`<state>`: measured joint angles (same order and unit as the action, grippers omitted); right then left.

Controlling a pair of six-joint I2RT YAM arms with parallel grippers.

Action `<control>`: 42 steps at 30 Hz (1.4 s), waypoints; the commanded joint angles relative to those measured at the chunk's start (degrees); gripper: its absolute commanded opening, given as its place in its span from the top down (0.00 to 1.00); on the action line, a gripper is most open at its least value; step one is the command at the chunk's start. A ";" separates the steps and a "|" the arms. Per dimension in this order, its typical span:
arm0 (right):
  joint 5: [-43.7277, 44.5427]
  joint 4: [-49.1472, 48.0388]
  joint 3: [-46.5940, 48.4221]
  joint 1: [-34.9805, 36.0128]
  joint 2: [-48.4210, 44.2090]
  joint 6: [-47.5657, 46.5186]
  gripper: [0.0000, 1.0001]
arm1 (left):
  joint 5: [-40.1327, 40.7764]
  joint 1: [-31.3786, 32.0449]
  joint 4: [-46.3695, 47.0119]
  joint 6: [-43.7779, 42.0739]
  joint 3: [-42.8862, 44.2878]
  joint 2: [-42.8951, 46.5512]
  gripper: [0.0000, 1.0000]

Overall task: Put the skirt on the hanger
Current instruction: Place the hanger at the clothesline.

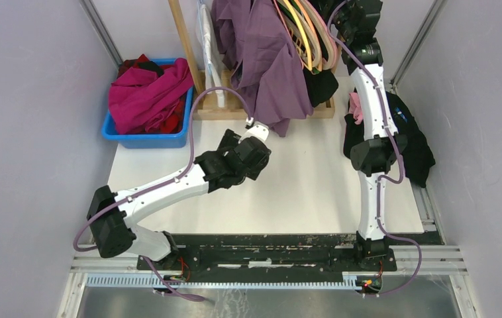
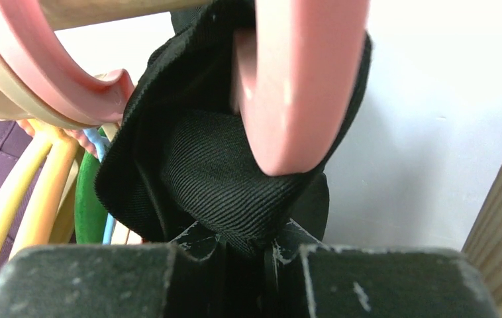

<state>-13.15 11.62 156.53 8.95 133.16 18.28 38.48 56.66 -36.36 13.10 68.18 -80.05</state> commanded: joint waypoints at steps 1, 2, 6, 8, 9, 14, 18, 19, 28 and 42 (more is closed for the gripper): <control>4.07 -9.47 2.53 -0.50 1.21 3.44 0.99 | 1.13 0.72 0.77 2.72 3.22 -1.35 0.01; 4.32 -9.76 2.72 -0.59 1.31 3.55 0.99 | 1.10 0.81 0.72 2.65 3.45 -1.68 0.01; 5.47 -10.87 2.90 -0.69 1.50 4.19 0.99 | 1.17 1.29 0.55 2.63 4.35 -2.35 0.01; 5.97 -11.77 2.42 -0.65 1.31 4.74 0.99 | 1.33 1.50 0.40 2.64 4.65 -2.54 0.01; 6.09 -12.17 2.43 -0.68 1.33 5.17 0.99 | 1.33 1.44 0.41 2.63 4.72 -2.56 0.01; 6.21 -12.92 2.63 -0.60 2.21 6.15 0.99 | 1.41 1.74 0.03 2.70 4.77 -2.26 0.01; 5.55 -13.55 -1.97 -0.51 0.96 6.63 0.97 | 1.59 2.11 -0.07 2.89 4.39 -1.48 0.01; 5.24 -14.06 -4.33 -0.56 -0.01 6.48 0.91 | 1.60 2.10 -0.04 2.89 4.29 -1.30 0.01; 4.60 -13.53 -16.31 -0.78 -8.03 3.34 0.76 | 1.50 2.88 -0.03 3.29 3.71 0.41 0.01; 4.53 -9.81 -21.25 -3.76 -15.45 3.75 0.60 | 2.12 4.76 -0.12 4.60 3.01 3.04 0.01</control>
<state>-10.41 1.91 136.33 6.28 123.09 21.21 38.92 60.75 -37.60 14.76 70.61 -79.59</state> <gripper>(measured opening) 0.389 0.990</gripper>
